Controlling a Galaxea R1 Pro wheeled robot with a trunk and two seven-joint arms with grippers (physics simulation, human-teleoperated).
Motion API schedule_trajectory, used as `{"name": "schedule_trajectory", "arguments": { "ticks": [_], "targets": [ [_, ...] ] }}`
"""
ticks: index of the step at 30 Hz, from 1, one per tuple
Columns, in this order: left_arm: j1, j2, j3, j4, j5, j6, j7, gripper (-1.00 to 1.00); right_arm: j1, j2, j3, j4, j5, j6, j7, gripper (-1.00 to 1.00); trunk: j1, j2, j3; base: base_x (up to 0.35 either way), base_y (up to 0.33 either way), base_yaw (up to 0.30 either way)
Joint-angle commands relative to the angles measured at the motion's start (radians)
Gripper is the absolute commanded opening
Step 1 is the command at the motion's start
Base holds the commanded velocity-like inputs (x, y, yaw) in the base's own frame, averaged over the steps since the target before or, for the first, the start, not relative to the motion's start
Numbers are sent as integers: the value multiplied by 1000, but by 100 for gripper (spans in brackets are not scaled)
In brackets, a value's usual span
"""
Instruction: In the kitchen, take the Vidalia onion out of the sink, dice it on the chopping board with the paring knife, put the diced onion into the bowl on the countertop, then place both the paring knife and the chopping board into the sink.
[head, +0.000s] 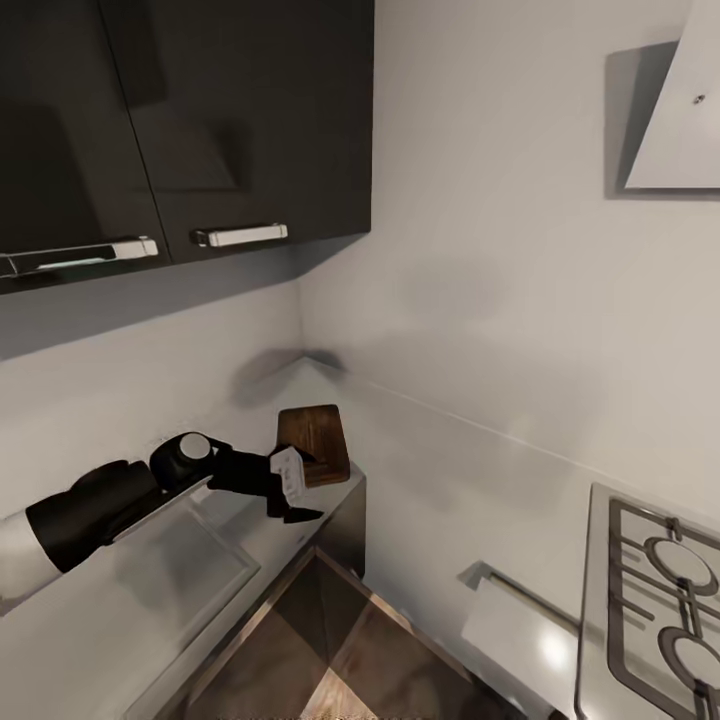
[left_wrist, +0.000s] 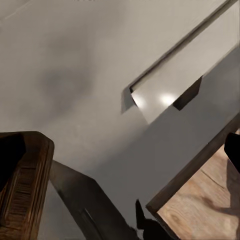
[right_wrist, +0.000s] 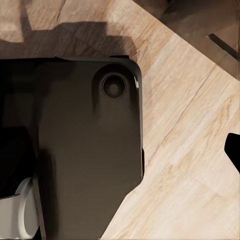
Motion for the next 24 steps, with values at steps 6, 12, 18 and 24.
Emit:
{"name": "schedule_trajectory", "arguments": {
  "ticks": [6, 12, 18, 24],
  "targets": [
    [-2, 1, 38, 1, 21, 9, -5, 100, -1, 0, 0, 2, -2, -20, 2, 100, 1, -2, -12, 0, 0, 0],
    [-2, -8, 110, 0, 29, 115, -99, 100, -1, 0, 0, 2, -2, -20, 2, 100, 1, -2, -22, 0, 0, 0],
    [-10, -122, 245, 182, -29, 339, -207, 100, -1, 0, 1, 2, -2, -20, 2, 100, 1, -2, -31, 0, 0, 0],
    [-98, -487, 592, 542, -872, 347, -346, 100, -1, -1, 1, 2, -2, -21, 2, 100, 1, -2, -41, 0, 0, 0]
  ]
}}
